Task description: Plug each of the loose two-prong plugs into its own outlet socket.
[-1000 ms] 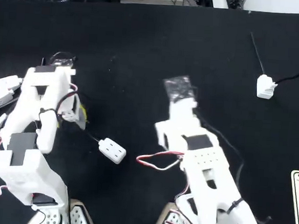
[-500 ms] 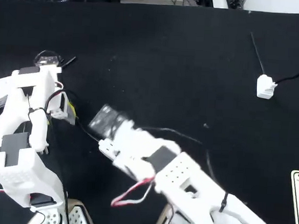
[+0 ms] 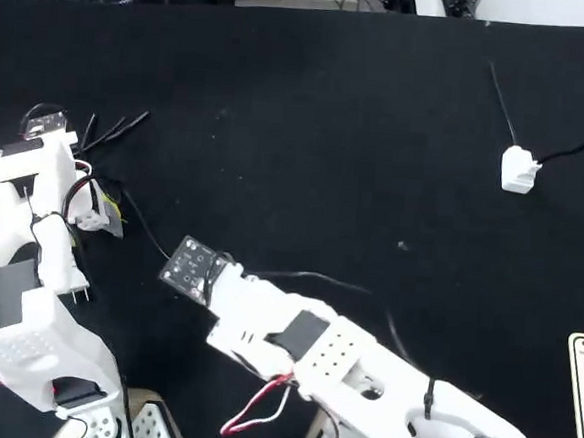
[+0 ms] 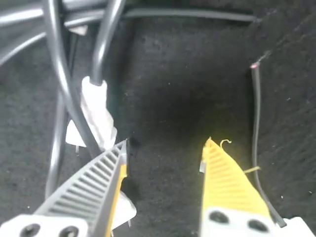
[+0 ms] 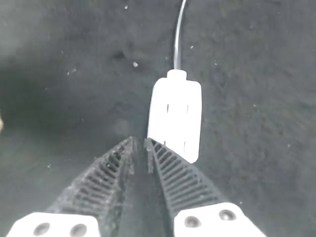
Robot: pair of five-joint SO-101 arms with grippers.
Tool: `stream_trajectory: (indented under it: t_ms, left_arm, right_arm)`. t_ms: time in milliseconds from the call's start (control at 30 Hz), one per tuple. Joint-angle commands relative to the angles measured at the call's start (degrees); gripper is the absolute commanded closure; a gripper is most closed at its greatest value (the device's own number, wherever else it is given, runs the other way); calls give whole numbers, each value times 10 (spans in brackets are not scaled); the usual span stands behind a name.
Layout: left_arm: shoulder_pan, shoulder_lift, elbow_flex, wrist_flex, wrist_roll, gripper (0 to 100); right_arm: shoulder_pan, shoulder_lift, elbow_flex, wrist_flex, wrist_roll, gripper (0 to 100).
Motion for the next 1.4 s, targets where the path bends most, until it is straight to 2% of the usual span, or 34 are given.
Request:
stream_trajectory:
  t_ms: [0,267,400,500,633,767,900,1000,1367]
  left_arm:
    - [-7,-7,-29,0,11,752]
    - [-7,-7,-26,1,11,752]
    - [-7,-7,-26,1,11,752]
    - [-7,-7,-26,1,11,751]
    - [-8,-7,-25,1,11,751]
    - [-9,-8,-28,11,9,750]
    - [-17,-17,-50,41,8,750]
    - [-31,-40,-52,45,8,750]
    - [-49,-78,-49,62,-25,750]
  right_arm:
    - [31,30,-19,-14,-3,959]
    - [123,111,-81,-13,0,959]
    - [159,110,-94,-13,30,957]
    - [157,110,-95,-6,30,956]
    - [142,83,-129,74,25,956]
    - [93,11,-114,115,3,946]
    - [38,-20,-55,64,2,861]
    - [40,-5,-40,28,2,872]
    - [164,106,-88,-33,2,879]
